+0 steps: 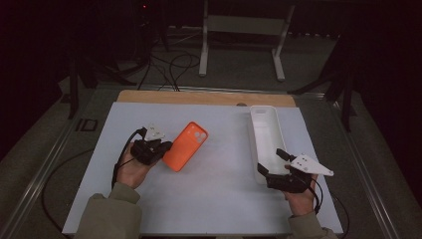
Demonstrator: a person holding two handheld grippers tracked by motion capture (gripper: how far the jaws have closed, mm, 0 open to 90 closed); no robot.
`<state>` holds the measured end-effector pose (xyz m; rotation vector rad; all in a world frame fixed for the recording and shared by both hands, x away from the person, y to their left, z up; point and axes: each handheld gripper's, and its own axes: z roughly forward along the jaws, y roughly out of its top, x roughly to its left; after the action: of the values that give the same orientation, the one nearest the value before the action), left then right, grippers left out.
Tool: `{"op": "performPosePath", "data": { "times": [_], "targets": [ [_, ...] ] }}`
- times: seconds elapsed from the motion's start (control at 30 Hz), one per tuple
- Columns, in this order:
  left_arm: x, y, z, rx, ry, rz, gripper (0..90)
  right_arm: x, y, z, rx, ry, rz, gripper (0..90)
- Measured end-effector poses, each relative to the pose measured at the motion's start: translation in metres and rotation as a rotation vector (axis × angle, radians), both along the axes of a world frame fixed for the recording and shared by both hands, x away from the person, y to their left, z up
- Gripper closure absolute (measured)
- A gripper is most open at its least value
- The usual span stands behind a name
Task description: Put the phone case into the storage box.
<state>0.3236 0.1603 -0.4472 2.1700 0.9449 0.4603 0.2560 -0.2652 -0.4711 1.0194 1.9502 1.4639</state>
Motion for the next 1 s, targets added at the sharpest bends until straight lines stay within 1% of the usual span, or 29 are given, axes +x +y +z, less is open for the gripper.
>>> {"op": "performPosePath", "data": {
  "times": [0.17, 0.23, 0.43, 0.53, 0.7, 0.77, 0.9, 1.0],
  "targets": [
    [-0.001, -0.004, 0.002, 0.000, -0.007, -0.010, 89.6, 0.001, 0.000, 0.001, 0.001, 0.006, -0.002, 11.2],
    [-0.001, -0.007, 0.003, 0.000, -0.017, -0.015, 89.6, 0.001, 0.001, 0.002, 0.003, 0.009, 0.000, 11.2],
    [-0.002, -0.011, 0.006, 0.001, -0.029, -0.024, 89.6, 0.002, 0.002, 0.004, -0.001, 0.011, -0.002, 11.2],
    [-0.003, -0.015, 0.009, -0.002, -0.043, -0.027, 89.6, 0.003, 0.003, 0.004, -0.005, 0.020, -0.008, 11.2],
    [-0.003, -0.017, 0.009, -0.008, -0.054, -0.029, 89.6, 0.004, 0.004, 0.004, -0.004, 0.033, -0.007, 11.2],
    [-0.003, -0.019, 0.009, -0.009, -0.051, -0.040, 89.7, 0.004, 0.005, 0.005, -0.002, 0.041, -0.007, 11.1],
    [-0.004, -0.023, 0.008, -0.008, -0.059, -0.049, 89.6, 0.005, 0.007, 0.004, -0.009, 0.043, -0.001, 11.1],
    [-0.004, -0.026, 0.008, -0.014, -0.065, -0.053, 89.7, 0.006, 0.007, 0.004, 0.006, 0.050, 0.007, 11.0]
  ]
}}
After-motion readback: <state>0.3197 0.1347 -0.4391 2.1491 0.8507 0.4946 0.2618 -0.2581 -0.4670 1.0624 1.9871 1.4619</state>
